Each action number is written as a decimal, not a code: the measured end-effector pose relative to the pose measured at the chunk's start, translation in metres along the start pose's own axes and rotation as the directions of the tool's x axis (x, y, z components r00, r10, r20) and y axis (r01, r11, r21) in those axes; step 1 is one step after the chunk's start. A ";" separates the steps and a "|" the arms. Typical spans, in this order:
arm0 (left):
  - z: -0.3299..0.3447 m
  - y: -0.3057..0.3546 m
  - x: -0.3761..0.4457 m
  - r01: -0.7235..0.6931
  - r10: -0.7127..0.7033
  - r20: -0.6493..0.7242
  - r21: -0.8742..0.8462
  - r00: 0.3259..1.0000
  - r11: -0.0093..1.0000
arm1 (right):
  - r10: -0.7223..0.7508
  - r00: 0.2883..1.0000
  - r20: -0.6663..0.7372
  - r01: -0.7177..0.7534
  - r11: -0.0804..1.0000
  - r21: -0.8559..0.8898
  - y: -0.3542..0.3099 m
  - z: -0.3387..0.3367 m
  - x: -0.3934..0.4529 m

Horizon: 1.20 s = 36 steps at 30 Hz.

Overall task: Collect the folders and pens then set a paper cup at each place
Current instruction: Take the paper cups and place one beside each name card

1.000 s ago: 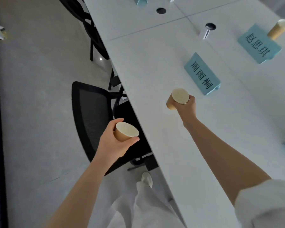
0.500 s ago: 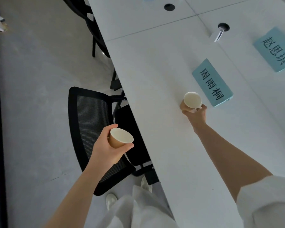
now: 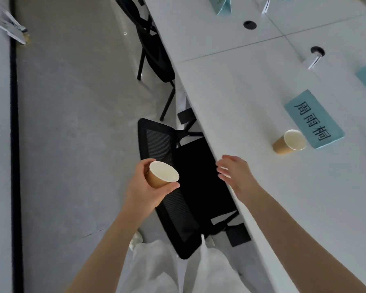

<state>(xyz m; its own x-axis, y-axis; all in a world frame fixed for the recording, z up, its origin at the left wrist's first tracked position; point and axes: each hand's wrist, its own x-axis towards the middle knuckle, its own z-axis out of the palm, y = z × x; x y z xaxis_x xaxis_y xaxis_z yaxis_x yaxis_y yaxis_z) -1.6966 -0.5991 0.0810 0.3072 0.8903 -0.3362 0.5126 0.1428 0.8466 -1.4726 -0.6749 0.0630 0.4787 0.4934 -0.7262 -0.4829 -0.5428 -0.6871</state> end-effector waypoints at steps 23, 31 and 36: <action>-0.229 -0.033 0.208 -0.272 0.230 0.200 0.215 0.952 0.938 | -0.051 0.944 0.326 0.222 0.831 -0.511 -0.086 0.358 0.002; -0.236 0.025 0.352 -0.337 0.275 0.271 0.217 0.922 0.916 | -0.126 0.958 0.258 0.249 0.813 -0.526 -0.202 0.386 0.097; -0.226 0.060 0.431 -0.305 0.251 0.274 0.177 0.929 0.936 | -0.172 0.965 0.197 0.244 0.862 -0.445 -0.260 0.400 0.150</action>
<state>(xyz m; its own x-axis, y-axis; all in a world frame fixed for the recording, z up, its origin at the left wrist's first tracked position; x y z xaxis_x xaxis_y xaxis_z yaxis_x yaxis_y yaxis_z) -1.7149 -0.1088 0.0804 0.6332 0.7441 -0.2129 0.5281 -0.2143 0.8217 -1.5685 -0.1879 0.1246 0.4000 0.7036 -0.5873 0.0269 -0.6496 -0.7598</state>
